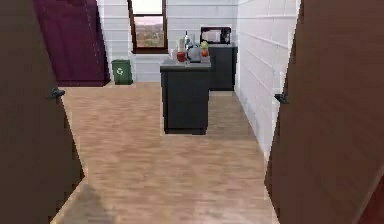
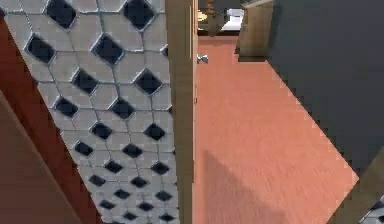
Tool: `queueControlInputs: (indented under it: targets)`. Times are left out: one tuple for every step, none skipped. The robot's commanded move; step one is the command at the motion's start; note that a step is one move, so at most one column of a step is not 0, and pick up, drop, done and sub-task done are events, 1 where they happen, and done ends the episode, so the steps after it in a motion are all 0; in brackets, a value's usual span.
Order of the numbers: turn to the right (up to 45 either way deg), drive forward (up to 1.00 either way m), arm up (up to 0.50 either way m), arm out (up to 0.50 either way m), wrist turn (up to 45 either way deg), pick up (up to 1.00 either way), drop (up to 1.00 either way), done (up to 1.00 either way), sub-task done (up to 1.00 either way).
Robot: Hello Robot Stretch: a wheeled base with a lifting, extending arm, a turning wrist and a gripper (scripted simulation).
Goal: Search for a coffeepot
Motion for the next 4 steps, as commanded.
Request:
queueControlInputs:
  targets:
    - [0.0,1.00,0.00,0.00,0.0,0.00,0.00,0.00,0.00]
    - [-3.0,0.00,0.00,0.00,0.0,0.00,0.00,0.00,0.00]
    - [0.0,0.80,0.00,0.00,0.0,0.00,0.00,0.00,0.00]
    - [0.0,0.00,0.00,0.00,0.0,0.00,0.00,1.00,0.00]
